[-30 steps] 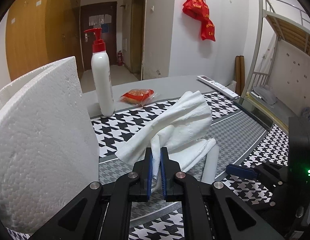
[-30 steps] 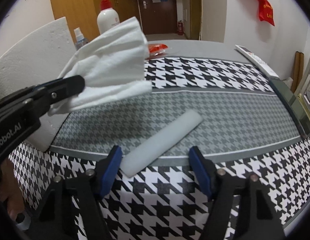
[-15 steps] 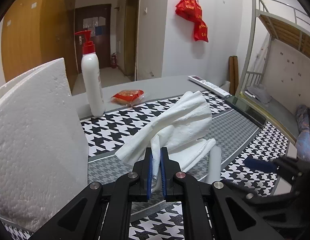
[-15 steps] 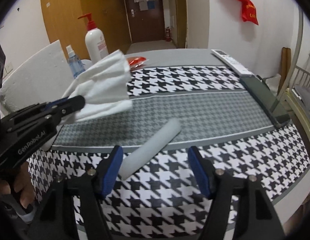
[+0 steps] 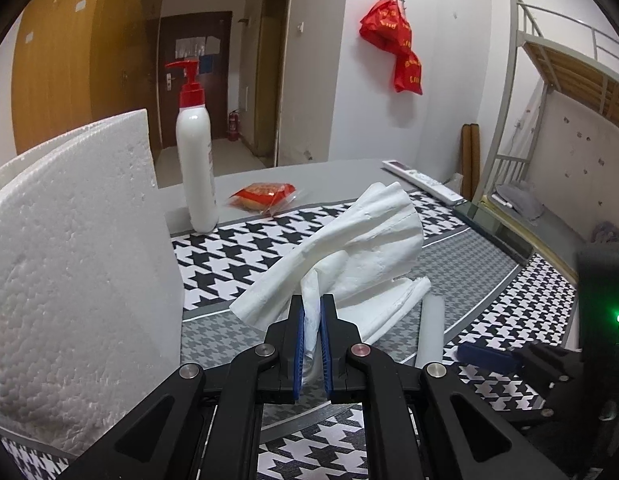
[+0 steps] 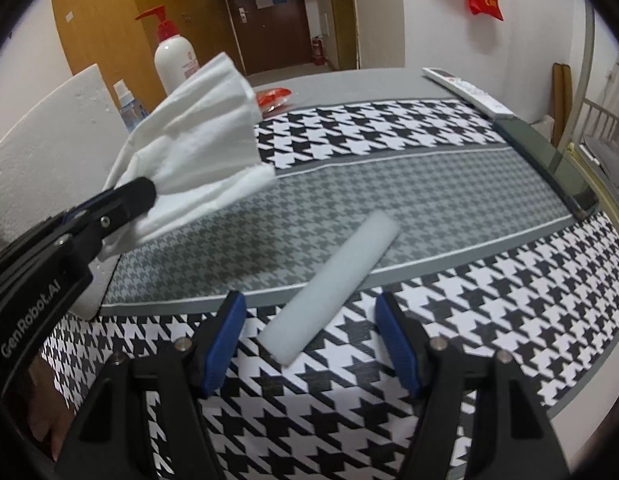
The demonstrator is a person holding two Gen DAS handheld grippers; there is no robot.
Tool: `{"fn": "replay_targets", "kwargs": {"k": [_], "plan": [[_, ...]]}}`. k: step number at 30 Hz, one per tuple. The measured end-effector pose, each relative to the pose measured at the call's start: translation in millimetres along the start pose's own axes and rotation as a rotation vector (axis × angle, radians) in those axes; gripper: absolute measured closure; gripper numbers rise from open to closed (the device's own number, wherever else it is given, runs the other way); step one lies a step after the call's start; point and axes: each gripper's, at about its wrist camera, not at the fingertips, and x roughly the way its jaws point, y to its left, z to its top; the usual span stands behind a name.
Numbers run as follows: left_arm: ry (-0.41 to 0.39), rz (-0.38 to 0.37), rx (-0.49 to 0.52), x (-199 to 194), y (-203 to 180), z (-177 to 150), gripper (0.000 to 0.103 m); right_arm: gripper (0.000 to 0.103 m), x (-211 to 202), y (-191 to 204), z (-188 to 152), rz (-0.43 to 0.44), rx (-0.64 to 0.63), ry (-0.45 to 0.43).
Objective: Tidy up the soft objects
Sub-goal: 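Grasp the white foam stick with the right gripper and lift it, then carry the towel and the foam stick in both grippers toward the box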
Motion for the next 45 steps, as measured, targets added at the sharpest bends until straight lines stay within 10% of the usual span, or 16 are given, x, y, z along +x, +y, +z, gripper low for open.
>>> {"fn": "replay_targets", "kwargs": {"k": [17,45], "plan": [[-0.028,0.018,-0.010,-3.7,3.3,0.1,0.095,0.089,-5.5,-7.2,0.9,0.033,0.046,0.006],[-0.151,-0.036,0.018,-70.7,-9.9,12.2,0.095,0.091,-90.2,-10.6,-1.4,0.064,-0.016,-0.213]]}}
